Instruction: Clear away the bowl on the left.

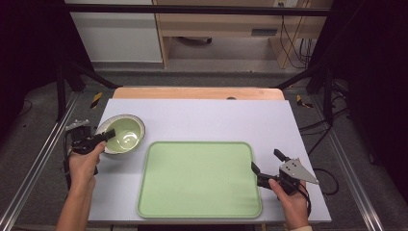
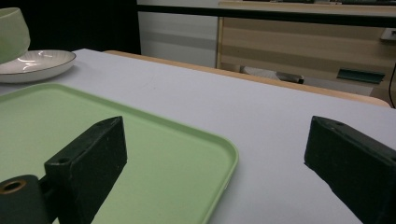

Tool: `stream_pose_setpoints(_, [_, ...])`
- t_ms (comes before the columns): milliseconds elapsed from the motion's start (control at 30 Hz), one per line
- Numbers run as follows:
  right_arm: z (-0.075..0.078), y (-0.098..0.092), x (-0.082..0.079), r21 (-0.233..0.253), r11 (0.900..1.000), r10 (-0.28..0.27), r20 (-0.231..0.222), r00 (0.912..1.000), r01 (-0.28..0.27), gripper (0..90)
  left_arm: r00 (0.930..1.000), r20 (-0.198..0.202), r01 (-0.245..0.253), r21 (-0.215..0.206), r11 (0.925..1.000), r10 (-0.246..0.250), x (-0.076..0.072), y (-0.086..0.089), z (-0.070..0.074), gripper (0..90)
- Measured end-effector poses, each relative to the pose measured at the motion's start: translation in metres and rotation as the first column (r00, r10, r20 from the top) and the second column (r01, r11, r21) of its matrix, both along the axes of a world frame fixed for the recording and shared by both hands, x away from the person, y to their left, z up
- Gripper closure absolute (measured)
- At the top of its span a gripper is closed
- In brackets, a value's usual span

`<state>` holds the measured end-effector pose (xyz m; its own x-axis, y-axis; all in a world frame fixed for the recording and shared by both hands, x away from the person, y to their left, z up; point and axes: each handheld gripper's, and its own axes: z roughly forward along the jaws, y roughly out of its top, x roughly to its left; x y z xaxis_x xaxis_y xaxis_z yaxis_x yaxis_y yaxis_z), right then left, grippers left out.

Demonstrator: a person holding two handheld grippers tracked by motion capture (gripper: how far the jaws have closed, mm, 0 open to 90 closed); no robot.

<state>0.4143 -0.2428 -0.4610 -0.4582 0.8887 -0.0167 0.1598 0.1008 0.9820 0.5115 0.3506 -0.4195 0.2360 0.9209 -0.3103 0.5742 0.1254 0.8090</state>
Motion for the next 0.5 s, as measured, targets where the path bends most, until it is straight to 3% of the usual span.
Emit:
stream_pose_setpoints(167, [0.002, 0.001, -0.001, 0.001, 1.000, 0.013, 0.014, 0.9998, -0.013, 5.3, 0.9998, -0.019, 0.012, -0.012, 0.9999, -0.012, -0.005, -0.001, -0.007, 83.2])
stream_pose_setpoints(500, [0.002, 0.003, -0.001, -0.008, 1.000, 0.026, 0.025, 0.9994, -0.026, 4.5, 0.9984, 0.006, 0.056, 0.024, 0.9982, -0.056, -0.006, -0.016, -0.003, 83.2])
